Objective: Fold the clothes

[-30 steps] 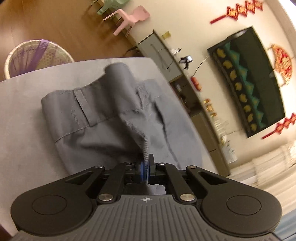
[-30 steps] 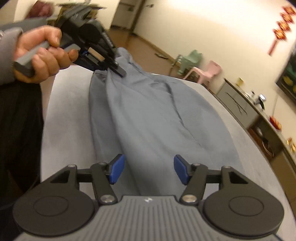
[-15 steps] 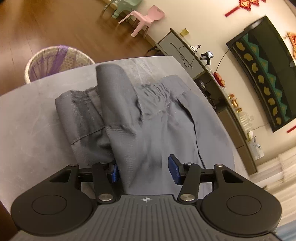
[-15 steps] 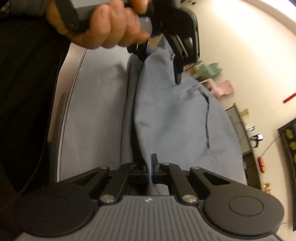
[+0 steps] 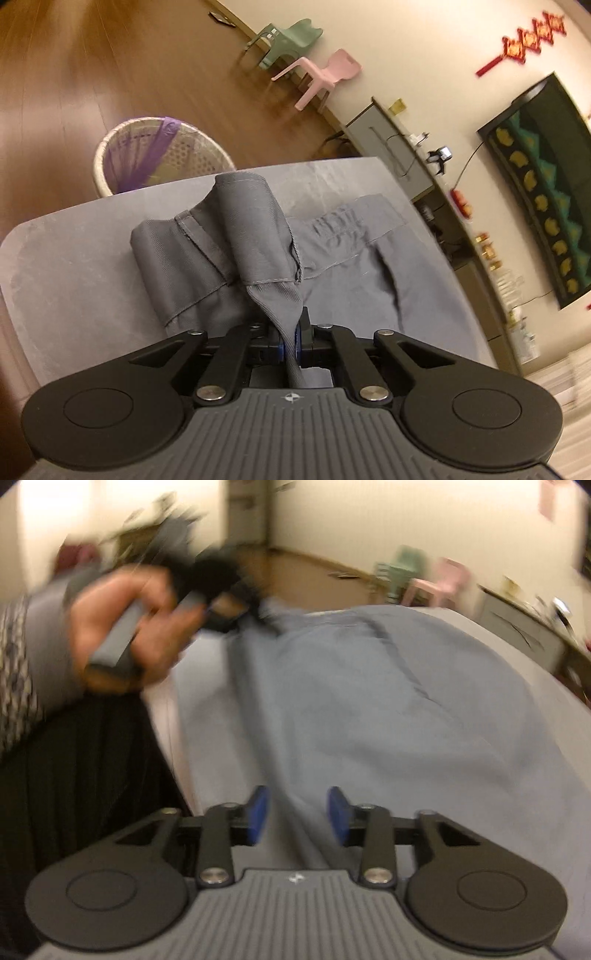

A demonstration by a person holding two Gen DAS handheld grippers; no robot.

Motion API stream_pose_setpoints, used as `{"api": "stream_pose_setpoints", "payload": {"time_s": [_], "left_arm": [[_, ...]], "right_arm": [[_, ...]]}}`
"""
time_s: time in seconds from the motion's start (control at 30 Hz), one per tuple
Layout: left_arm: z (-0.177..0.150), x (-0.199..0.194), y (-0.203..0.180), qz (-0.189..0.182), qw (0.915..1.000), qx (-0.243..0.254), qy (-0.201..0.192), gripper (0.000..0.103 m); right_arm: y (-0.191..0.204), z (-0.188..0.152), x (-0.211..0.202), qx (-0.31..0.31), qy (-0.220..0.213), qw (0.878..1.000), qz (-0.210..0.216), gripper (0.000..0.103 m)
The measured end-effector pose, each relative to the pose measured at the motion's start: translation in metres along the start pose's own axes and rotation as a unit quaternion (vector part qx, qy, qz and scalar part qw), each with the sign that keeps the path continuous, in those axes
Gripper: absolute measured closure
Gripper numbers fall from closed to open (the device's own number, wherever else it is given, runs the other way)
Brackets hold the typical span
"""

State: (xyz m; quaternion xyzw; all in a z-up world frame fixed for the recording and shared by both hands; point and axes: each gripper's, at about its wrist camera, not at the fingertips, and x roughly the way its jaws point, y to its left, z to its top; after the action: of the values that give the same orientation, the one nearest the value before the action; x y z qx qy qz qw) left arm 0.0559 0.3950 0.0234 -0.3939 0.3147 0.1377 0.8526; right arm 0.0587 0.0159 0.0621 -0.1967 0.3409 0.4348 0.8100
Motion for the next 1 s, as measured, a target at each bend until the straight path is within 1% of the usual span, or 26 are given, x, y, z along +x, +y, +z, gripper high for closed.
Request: {"api": "stream_pose_setpoints", "payload": {"time_s": [0.07, 0.13, 0.17, 0.23, 0.33, 0.43, 0.47, 0.5, 0.53, 0.63, 0.67, 0.73, 0.83, 0.9, 0.93, 0.97, 1.0], "left_arm": [[0.0, 0.005, -0.006, 0.014, 0.9998, 0.016, 0.004, 0.1], [0.0, 0.01, -0.012, 0.028, 0.9991, 0.032, 0.007, 0.1], [0.001, 0.013, -0.015, 0.035, 0.9986, 0.04, 0.009, 0.1], [0.0, 0.021, -0.024, 0.046, 0.9972, 0.059, 0.012, 0.1], [-0.001, 0.047, -0.055, 0.047, 0.9937, 0.101, 0.01, 0.1], [-0.003, 0.071, -0.083, 0.046, 0.9894, 0.137, 0.01, 0.1], [-0.003, 0.077, -0.088, 0.041, 0.9893, 0.14, 0.01, 0.1], [-0.005, 0.08, -0.091, 0.036, 0.9893, 0.141, 0.01, 0.1], [-0.007, 0.081, -0.09, 0.032, 0.9896, 0.14, 0.01, 0.1], [-0.006, 0.083, -0.079, 0.014, 0.9926, 0.119, 0.016, 0.1], [-0.004, 0.083, -0.076, 0.009, 0.9935, 0.112, 0.019, 0.1], [-0.003, 0.082, -0.071, 0.004, 0.994, 0.107, 0.022, 0.1], [-0.004, 0.079, -0.068, 0.004, 0.9935, 0.112, 0.022, 0.1], [-0.003, 0.079, -0.069, 0.005, 0.9932, 0.114, 0.022, 0.1], [-0.003, 0.08, -0.07, 0.006, 0.9932, 0.114, 0.022, 0.1], [-0.003, 0.08, -0.071, 0.006, 0.9932, 0.114, 0.022, 0.1], [-0.004, 0.08, -0.072, 0.007, 0.9932, 0.114, 0.022, 0.1]], "right_arm": [[-0.017, -0.014, -0.014, 0.028, -0.003, 1.0, -0.007, 0.054], [-0.027, -0.025, -0.013, 0.023, 0.019, 0.999, -0.024, 0.055], [-0.03, -0.028, -0.013, 0.032, 0.021, 0.999, -0.03, 0.057], [-0.038, -0.033, -0.013, 0.048, 0.026, 0.998, -0.042, 0.058], [-0.057, -0.029, -0.003, 0.05, 0.022, 0.993, -0.103, 0.057], [-0.078, -0.022, 0.009, 0.059, 0.031, 0.985, -0.159, 0.058], [-0.082, -0.019, 0.012, 0.061, 0.037, 0.982, -0.172, 0.071], [-0.078, -0.017, 0.012, 0.059, 0.043, 0.983, -0.167, 0.077], [-0.072, -0.015, 0.011, 0.055, 0.048, 0.984, -0.162, 0.079], [-0.028, -0.019, 0.005, 0.007, 0.041, 0.993, -0.111, 0.079], [-0.019, -0.021, 0.005, -0.002, 0.039, 0.994, -0.099, 0.082], [-0.001, -0.024, 0.006, -0.018, 0.035, 0.996, -0.077, 0.085], [-0.002, -0.013, 0.013, -0.005, 0.035, 0.997, -0.064, 0.085], [-0.009, -0.003, 0.005, 0.022, 0.011, 0.999, -0.039, 0.085], [-0.015, 0.004, -0.001, 0.04, -0.005, 0.999, -0.023, 0.082], [-0.021, 0.01, -0.008, 0.061, -0.024, 0.998, -0.013, 0.075], [-0.029, 0.017, -0.011, 0.083, -0.04, 0.996, -0.018, 0.072]]}}
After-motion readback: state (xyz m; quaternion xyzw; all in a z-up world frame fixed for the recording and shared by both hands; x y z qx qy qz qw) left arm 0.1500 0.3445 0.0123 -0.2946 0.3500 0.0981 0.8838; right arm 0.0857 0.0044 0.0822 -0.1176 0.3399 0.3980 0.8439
